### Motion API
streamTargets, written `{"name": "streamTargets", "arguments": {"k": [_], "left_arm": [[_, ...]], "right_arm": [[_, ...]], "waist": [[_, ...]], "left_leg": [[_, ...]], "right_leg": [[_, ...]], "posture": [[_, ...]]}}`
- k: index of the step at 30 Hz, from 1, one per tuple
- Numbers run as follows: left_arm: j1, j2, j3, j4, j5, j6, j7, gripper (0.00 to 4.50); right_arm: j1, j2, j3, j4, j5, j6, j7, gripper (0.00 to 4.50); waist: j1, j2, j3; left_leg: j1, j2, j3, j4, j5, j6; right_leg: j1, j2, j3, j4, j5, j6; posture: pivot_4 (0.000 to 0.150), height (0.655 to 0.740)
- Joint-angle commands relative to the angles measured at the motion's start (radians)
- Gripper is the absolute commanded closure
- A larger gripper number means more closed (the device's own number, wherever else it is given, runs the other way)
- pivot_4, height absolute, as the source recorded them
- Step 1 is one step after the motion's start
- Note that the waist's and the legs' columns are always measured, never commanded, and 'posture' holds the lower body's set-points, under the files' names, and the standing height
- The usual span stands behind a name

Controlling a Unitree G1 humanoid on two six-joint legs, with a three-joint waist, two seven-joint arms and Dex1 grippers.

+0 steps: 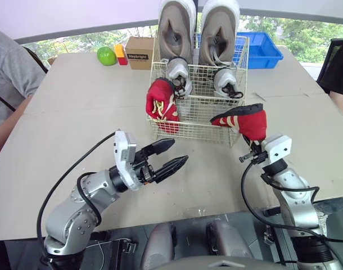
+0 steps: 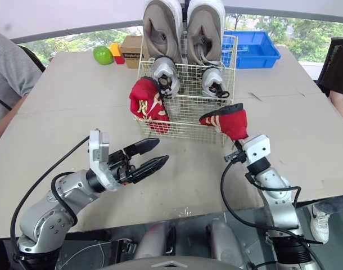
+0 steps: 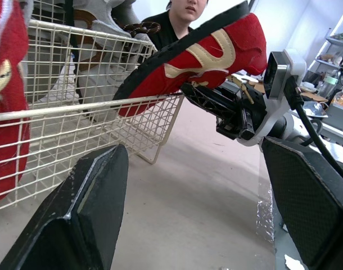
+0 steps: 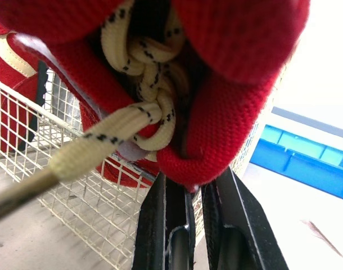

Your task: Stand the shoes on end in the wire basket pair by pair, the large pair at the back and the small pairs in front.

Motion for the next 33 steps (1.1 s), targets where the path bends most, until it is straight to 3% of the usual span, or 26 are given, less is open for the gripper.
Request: {"name": "streamTargets", "arguments": {"k": [1,7,15,21,23,24,29,33], "left_arm": [[-0.016,-0.005,0.000,-0.025,0.003,-0.018,0.004,0.42],[-0.042,-0.014,-0.013,-0.006,0.016,-0.015,-0.001,0.42],[-0.031,-0.012,-0.015,-0.006,0.020,-0.016,-0.011,0.42],[-0.008,-0.010,-0.008,-0.003,0.025,-0.025,-0.020,0.42],[0.002,-0.011,-0.009,-0.003,0.032,-0.030,-0.023,0.42],[0.005,-0.012,-0.010,-0.005,0.033,-0.031,-0.023,0.42],[0.010,-0.016,-0.020,-0.010,0.041,-0.034,-0.019,0.42],[0.009,-0.022,-0.027,-0.007,0.049,-0.040,-0.018,0.42]], "right_arm": [[-0.005,-0.017,-0.007,-0.068,0.019,0.065,0.016,4.47],[-0.008,-0.049,0.008,-0.213,0.083,0.233,0.051,4.47],[-0.097,-0.025,0.021,-0.409,0.181,0.698,-0.050,4.47],[-0.107,-0.039,0.001,-0.460,0.258,0.822,-0.016,4.47],[-0.106,-0.095,-0.006,-0.468,0.273,0.829,0.042,3.79],[-0.106,-0.114,-0.007,-0.469,0.269,0.830,0.052,3.66],[-0.153,-0.162,0.009,-0.440,0.167,0.763,0.024,1.21],[-0.198,-0.161,0.028,-0.423,0.138,0.742,0.030,1.21]], "waist": [[0.000,0.000,0.000],[0.000,0.000,0.000],[0.001,0.001,0.001],[0.003,0.000,0.001],[0.002,0.001,0.001],[0.002,0.000,0.001],[0.003,0.001,0.001],[0.002,0.001,0.001]], "left_leg": [[0.000,0.000,0.000,0.000,0.000,0.000],[-0.002,0.000,0.001,-0.002,0.000,0.000],[-0.004,0.000,0.000,-0.003,0.000,0.000],[-0.010,-0.001,0.000,-0.003,0.000,0.000],[-0.012,-0.001,0.000,-0.003,0.000,0.000],[-0.012,-0.001,0.000,-0.003,0.000,0.000],[-0.014,-0.002,-0.002,-0.002,0.000,0.000],[-0.015,-0.002,-0.002,-0.002,0.000,0.000]], "right_leg": [[0.000,0.000,0.000,0.000,0.000,0.000],[-0.002,0.001,0.000,0.000,0.000,0.000],[-0.005,0.001,0.001,0.000,0.000,0.000],[-0.009,0.000,0.001,-0.001,0.000,0.000],[-0.010,0.000,0.000,-0.002,0.000,0.000],[-0.011,0.000,0.000,-0.002,0.000,0.000],[-0.011,0.000,-0.003,-0.002,0.000,0.000],[-0.012,0.001,-0.004,-0.002,0.000,0.000]], "posture": [[0.150,0.7400],[0.150,0.7400],[0.150,0.7400],[0.150,0.7400],[0.150,0.7400],[0.150,0.7400],[0.150,0.7400],[0.150,0.7400]]}}
